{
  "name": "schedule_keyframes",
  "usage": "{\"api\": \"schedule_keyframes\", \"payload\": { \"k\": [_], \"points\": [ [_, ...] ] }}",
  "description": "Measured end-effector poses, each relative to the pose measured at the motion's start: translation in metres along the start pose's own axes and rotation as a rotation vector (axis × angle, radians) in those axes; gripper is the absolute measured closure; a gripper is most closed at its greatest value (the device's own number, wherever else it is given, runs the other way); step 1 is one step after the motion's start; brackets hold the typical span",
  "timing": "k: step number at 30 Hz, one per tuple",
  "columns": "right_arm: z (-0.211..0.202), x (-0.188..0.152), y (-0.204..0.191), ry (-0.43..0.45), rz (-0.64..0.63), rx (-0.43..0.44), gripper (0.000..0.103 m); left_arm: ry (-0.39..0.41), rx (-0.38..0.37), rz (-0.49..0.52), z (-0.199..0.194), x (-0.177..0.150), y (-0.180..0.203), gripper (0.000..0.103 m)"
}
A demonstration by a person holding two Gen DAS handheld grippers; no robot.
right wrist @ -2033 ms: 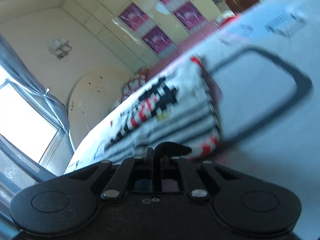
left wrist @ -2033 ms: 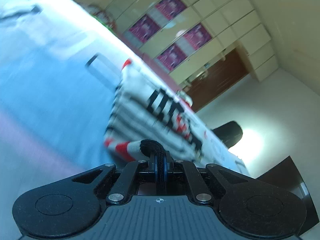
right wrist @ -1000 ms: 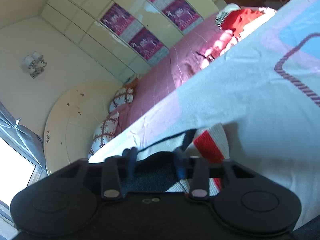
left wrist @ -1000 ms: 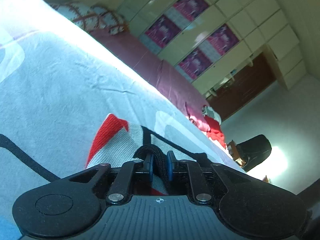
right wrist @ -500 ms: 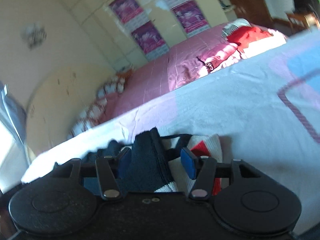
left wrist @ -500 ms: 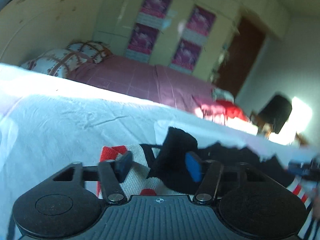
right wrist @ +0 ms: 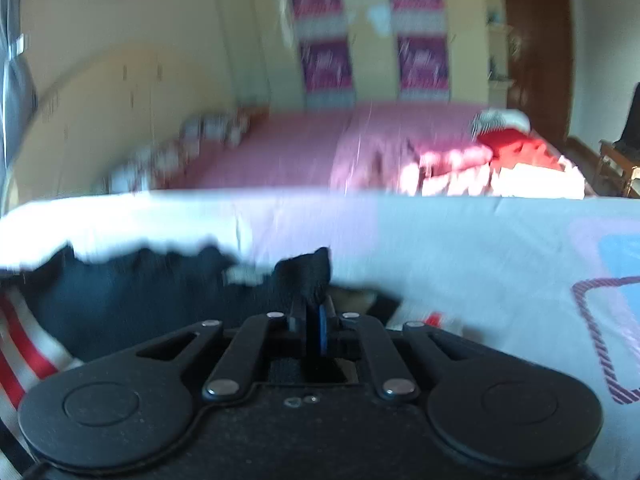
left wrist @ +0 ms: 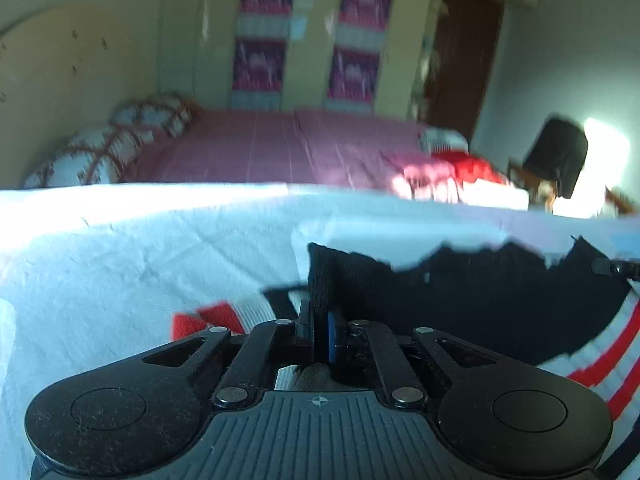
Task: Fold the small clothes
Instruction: 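Lift the hem with both grippers and fold it toward the collar, then open both grippers and release the folded hem onto the sweater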
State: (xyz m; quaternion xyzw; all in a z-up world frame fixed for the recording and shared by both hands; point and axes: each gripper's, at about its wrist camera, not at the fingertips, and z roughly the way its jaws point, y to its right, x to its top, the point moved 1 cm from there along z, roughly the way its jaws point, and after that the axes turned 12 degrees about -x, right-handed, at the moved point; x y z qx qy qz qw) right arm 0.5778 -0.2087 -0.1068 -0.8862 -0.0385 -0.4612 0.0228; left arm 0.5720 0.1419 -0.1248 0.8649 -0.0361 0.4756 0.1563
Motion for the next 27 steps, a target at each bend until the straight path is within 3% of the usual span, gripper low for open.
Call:
{"api": "schedule_keyframes", "payload": {
  "k": [2, 3, 4, 6, 7, 10, 12, 13, 14, 15, 16, 17, 18, 19, 20, 25, 27],
  "points": [
    [-0.014, 0.003, 0.006, 0.086, 0.048, -0.010, 0.097, 0.127, 0.033, -0.048, -0.020, 0.000, -0.004, 0.098],
    [-0.016, 0.004, 0.008, 0.105, 0.051, -0.030, 0.097, 0.145, 0.052, -0.071, -0.024, 0.000, -0.007, 0.098],
    [-0.014, 0.004, 0.008, 0.105, 0.039, -0.065, 0.097, 0.121, 0.069, -0.083, -0.021, -0.001, -0.009, 0.098],
    [0.007, 0.000, 0.007, -0.002, 0.016, -0.130, 0.097, -0.017, 0.120, -0.077, 0.000, -0.004, -0.010, 0.098],
    [0.018, -0.003, 0.008, -0.059, 0.021, -0.152, 0.097, -0.043, 0.144, -0.067, 0.006, -0.004, -0.008, 0.098],
    [0.023, -0.001, 0.014, -0.074, 0.053, -0.150, 0.097, -0.069, 0.178, -0.028, 0.006, 0.000, -0.002, 0.096],
    [0.023, 0.001, 0.017, -0.079, 0.066, -0.133, 0.090, -0.059, 0.181, -0.046, -0.002, 0.001, -0.005, 0.084],
    [0.020, 0.001, 0.016, -0.077, 0.074, -0.123, 0.078, -0.046, 0.182, -0.068, -0.007, 0.001, -0.008, 0.076],
    [0.013, 0.001, 0.020, -0.058, 0.089, -0.132, 0.072, -0.021, 0.184, -0.101, -0.015, 0.001, -0.010, 0.048],
    [0.002, 0.000, 0.020, -0.028, 0.101, -0.151, 0.061, 0.025, 0.173, -0.136, -0.026, 0.000, -0.013, 0.037],
    [-0.012, -0.001, 0.023, 0.012, 0.111, -0.161, 0.058, 0.082, 0.168, -0.150, -0.042, -0.001, -0.013, 0.036],
    [-0.026, 0.001, 0.025, 0.039, 0.110, -0.167, 0.061, 0.110, 0.203, -0.151, -0.055, 0.003, -0.010, 0.036],
    [-0.039, 0.000, 0.024, 0.059, 0.105, -0.147, 0.070, 0.130, 0.210, -0.141, -0.065, 0.004, -0.006, 0.036],
    [-0.046, 0.000, 0.021, 0.062, 0.102, -0.114, 0.083, 0.153, 0.176, -0.125, -0.074, 0.004, 0.001, 0.036],
    [-0.052, -0.001, 0.011, 0.061, 0.085, -0.076, 0.086, 0.164, 0.146, -0.106, -0.078, 0.006, 0.014, 0.036],
    [-0.041, -0.007, -0.075, -0.005, -0.098, 0.055, 0.086, 0.046, -0.030, 0.063, -0.044, 0.000, 0.099, 0.036],
    [-0.034, -0.012, -0.103, 0.000, -0.166, 0.070, 0.078, -0.006, -0.027, 0.121, -0.026, -0.009, 0.122, 0.035]
  ]
}}
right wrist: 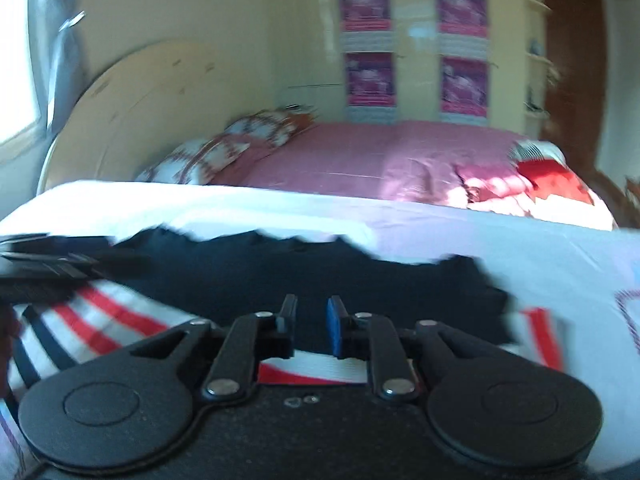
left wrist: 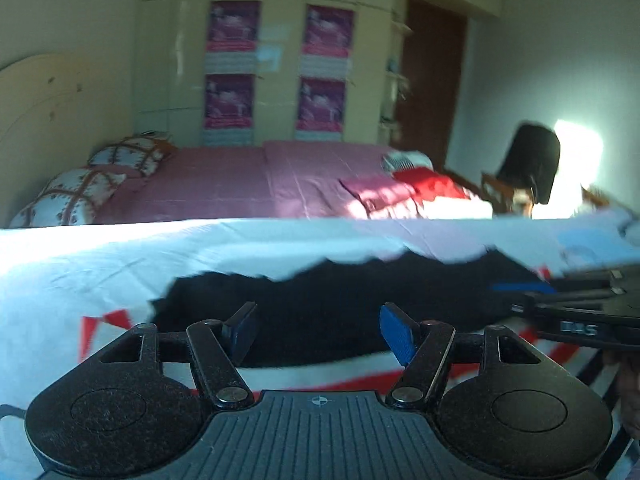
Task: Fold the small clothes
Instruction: 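Open both grippers and release the folded hem onto the sweater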
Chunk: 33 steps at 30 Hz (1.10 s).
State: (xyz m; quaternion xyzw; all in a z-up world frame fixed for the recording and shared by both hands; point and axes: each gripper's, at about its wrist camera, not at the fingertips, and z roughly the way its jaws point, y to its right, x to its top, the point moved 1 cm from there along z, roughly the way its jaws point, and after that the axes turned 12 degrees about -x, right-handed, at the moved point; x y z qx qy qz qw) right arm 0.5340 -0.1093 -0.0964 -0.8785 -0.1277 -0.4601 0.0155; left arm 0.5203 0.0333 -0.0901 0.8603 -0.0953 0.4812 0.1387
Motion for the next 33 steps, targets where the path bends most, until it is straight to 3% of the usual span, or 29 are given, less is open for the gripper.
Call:
{"api": "schedule_keyframes", "payload": {
  "k": [2, 5, 9, 11, 12, 13, 14, 16, 17, 21, 25, 33],
  "points": [
    [0.012, 0.000, -0.014, -0.034, -0.044, -0.004, 0.074, -0.075, 0.032, -0.007, 0.017, -0.004, 0.004, 0.035],
    [0.027, -0.005, -0.009, -0.077, -0.055, -0.025, 0.076, -0.097, 0.068, -0.039, 0.018, -0.014, -0.016, 0.036],
    [0.016, -0.014, 0.052, -0.072, 0.007, -0.199, 0.084, -0.081, 0.190, -0.012, -0.021, -0.025, -0.057, 0.036],
    [0.009, -0.023, 0.091, -0.069, 0.072, -0.210, 0.089, -0.078, 0.197, -0.035, -0.033, -0.028, -0.078, 0.036],
    [0.006, -0.025, 0.100, -0.071, 0.082, -0.204, 0.089, -0.077, 0.226, -0.059, -0.037, -0.028, -0.084, 0.024],
    [0.005, -0.025, 0.102, -0.070, 0.074, -0.200, 0.089, -0.085, 0.249, -0.080, -0.036, -0.028, -0.089, 0.019],
    [0.003, -0.024, 0.100, -0.065, 0.061, -0.206, 0.089, -0.087, 0.249, -0.102, -0.035, -0.027, -0.092, 0.018],
    [-0.005, -0.022, 0.090, -0.050, 0.056, -0.212, 0.076, -0.066, 0.263, -0.131, -0.042, -0.026, -0.093, 0.018],
    [-0.015, -0.022, 0.083, -0.028, 0.059, -0.201, 0.075, -0.047, 0.264, -0.127, -0.050, -0.025, -0.088, 0.018],
    [-0.052, -0.028, 0.042, 0.022, 0.019, -0.075, 0.074, 0.048, 0.189, -0.067, -0.085, -0.026, -0.042, 0.018],
    [-0.063, -0.044, -0.010, 0.003, -0.044, 0.066, 0.076, 0.018, 0.130, 0.033, -0.085, -0.033, 0.012, 0.018],
    [-0.083, -0.062, -0.045, 0.009, -0.098, 0.098, 0.075, -0.028, 0.119, -0.011, -0.094, -0.065, 0.041, 0.018]
  ]
}}
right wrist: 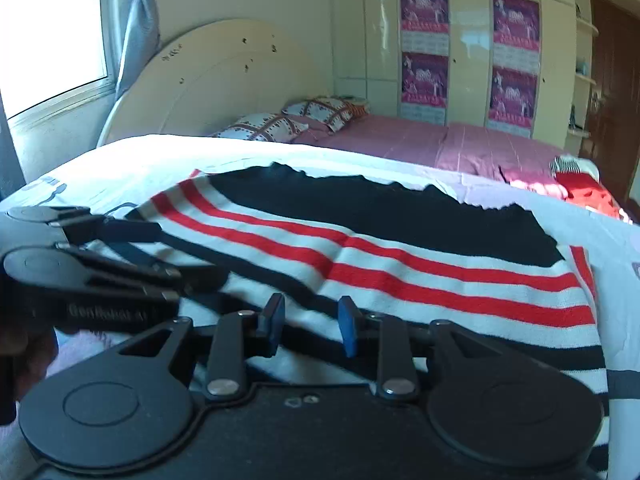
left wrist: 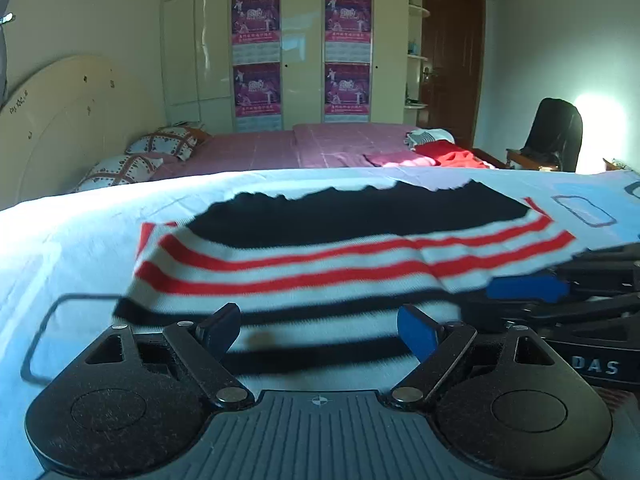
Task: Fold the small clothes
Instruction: 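Open both grippers and release the folded hem onto the sweater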
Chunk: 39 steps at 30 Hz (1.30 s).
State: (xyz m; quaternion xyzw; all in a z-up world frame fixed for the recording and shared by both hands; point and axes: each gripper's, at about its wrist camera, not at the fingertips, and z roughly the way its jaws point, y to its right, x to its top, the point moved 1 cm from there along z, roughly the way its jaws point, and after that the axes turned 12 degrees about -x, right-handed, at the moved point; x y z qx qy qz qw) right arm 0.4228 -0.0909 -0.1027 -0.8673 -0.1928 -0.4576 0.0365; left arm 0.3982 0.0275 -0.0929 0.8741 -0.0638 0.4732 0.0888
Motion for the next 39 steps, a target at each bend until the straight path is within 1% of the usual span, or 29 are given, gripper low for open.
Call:
{"api": "schedule_keyframes", "payload": {
  "k": [2, 4, 7, 10, 12, 13, 16, 18, 21, 22, 25, 31, 35, 39],
  "points": [
    [0.000, -0.003, -0.006, -0.004, -0.015, -0.012, 0.072, -0.017, 0.013, -0.005, 0.003, -0.007, -0.003, 0.018],
    [0.005, -0.010, -0.010, -0.035, -0.042, -0.047, 0.070, -0.027, 0.029, -0.002, 0.006, -0.013, -0.007, 0.018],
    [0.000, -0.015, -0.009, -0.030, -0.069, -0.084, 0.066, -0.028, 0.051, 0.004, -0.003, -0.017, -0.019, 0.018],
    [-0.009, -0.023, 0.009, -0.042, -0.072, -0.132, 0.066, -0.039, 0.058, -0.022, -0.011, -0.021, -0.043, 0.018],
    [-0.015, -0.031, 0.024, -0.048, -0.070, -0.166, 0.067, -0.041, 0.058, -0.027, -0.018, -0.026, -0.054, 0.014],
    [-0.020, -0.035, 0.034, -0.052, -0.063, -0.175, 0.068, -0.043, 0.074, -0.024, -0.021, -0.029, -0.058, 0.013],
    [-0.032, -0.048, 0.058, -0.068, -0.040, -0.237, 0.068, -0.038, 0.062, -0.049, -0.028, -0.038, -0.072, 0.013],
    [-0.039, -0.054, 0.074, -0.081, -0.002, -0.254, 0.068, -0.047, 0.100, -0.054, -0.030, -0.040, -0.078, 0.011],
    [-0.047, -0.064, 0.095, -0.099, 0.047, -0.288, 0.068, -0.044, 0.088, -0.198, -0.035, -0.048, -0.105, 0.009],
    [-0.048, -0.067, 0.102, -0.104, 0.072, -0.289, 0.068, -0.037, 0.077, -0.219, -0.036, -0.050, -0.111, 0.009],
    [-0.054, -0.074, 0.114, -0.102, 0.116, -0.283, 0.069, -0.049, 0.083, -0.194, -0.032, -0.051, -0.113, 0.008],
    [-0.063, -0.073, 0.119, -0.094, 0.197, -0.284, 0.068, -0.060, 0.093, -0.200, -0.029, -0.049, -0.113, 0.008],
    [-0.061, -0.074, 0.121, -0.077, 0.227, -0.309, 0.067, -0.064, 0.091, -0.209, -0.029, -0.048, -0.114, 0.008],
    [-0.066, -0.073, 0.125, -0.044, 0.265, -0.344, 0.066, -0.065, 0.104, -0.201, -0.030, -0.051, -0.112, 0.008]
  ]
}}
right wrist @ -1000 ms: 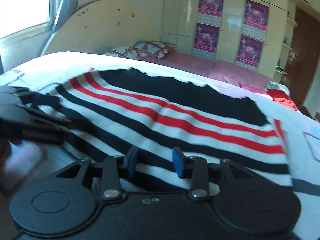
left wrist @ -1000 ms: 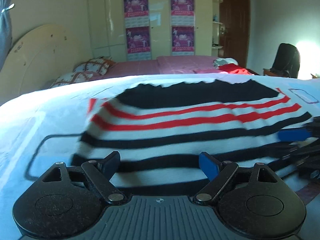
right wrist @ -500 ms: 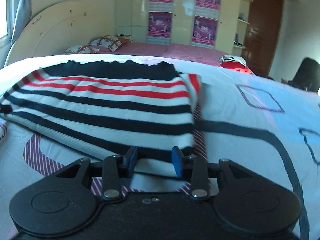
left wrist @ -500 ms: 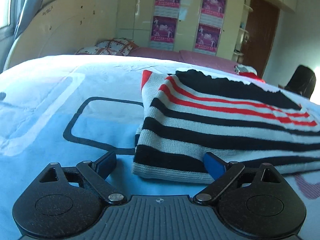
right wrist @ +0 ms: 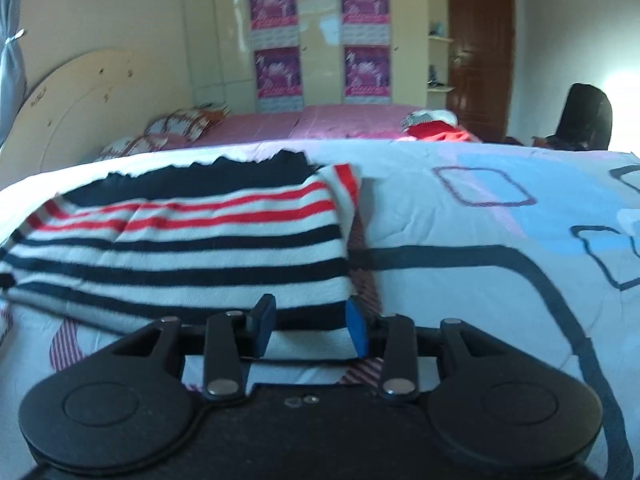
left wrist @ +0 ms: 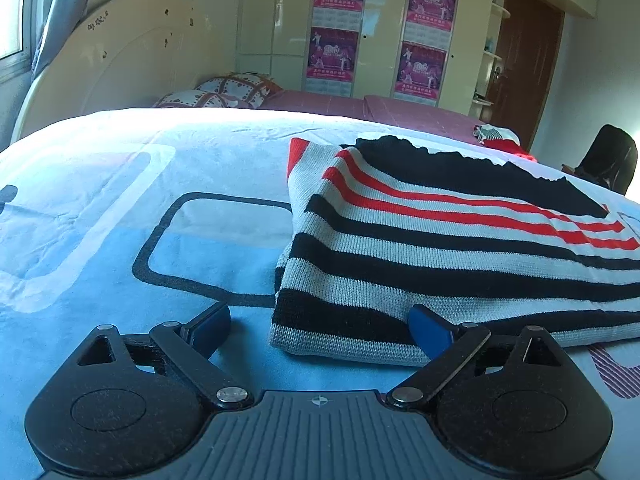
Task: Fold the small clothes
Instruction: 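Open both grippers and release the folded hem onto the sweater, then grasp the folded sweater edge with the left gripper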
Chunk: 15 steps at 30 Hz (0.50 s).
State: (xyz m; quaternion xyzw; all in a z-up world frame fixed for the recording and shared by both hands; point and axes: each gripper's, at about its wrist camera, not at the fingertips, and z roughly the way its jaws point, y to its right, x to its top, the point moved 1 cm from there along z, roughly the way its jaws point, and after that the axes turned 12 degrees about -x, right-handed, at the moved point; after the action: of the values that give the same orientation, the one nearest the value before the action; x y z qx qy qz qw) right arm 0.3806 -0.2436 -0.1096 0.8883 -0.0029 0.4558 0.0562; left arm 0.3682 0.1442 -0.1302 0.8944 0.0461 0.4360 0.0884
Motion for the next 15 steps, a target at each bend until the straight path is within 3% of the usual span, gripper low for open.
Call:
{"api": "schedule_keyframes", "payload": {
  "k": [3, 8, 13, 15],
  "points": [
    [0.016, -0.005, 0.002, -0.085, -0.013, -0.032, 0.068, -0.005, 0.024, 0.004, 0.004, 0.001, 0.001, 0.005],
    [0.018, -0.008, 0.010, -0.089, -0.045, -0.044, 0.069, 0.000, 0.032, -0.002, 0.003, -0.001, -0.003, 0.004],
    [0.016, -0.003, 0.013, -0.109, 0.004, -0.031, 0.068, -0.014, 0.050, -0.032, -0.001, 0.002, -0.007, 0.004],
    [-0.001, 0.003, 0.015, -0.068, 0.029, -0.017, 0.067, -0.014, 0.066, -0.070, -0.014, 0.003, -0.008, 0.004]
  ]
}}
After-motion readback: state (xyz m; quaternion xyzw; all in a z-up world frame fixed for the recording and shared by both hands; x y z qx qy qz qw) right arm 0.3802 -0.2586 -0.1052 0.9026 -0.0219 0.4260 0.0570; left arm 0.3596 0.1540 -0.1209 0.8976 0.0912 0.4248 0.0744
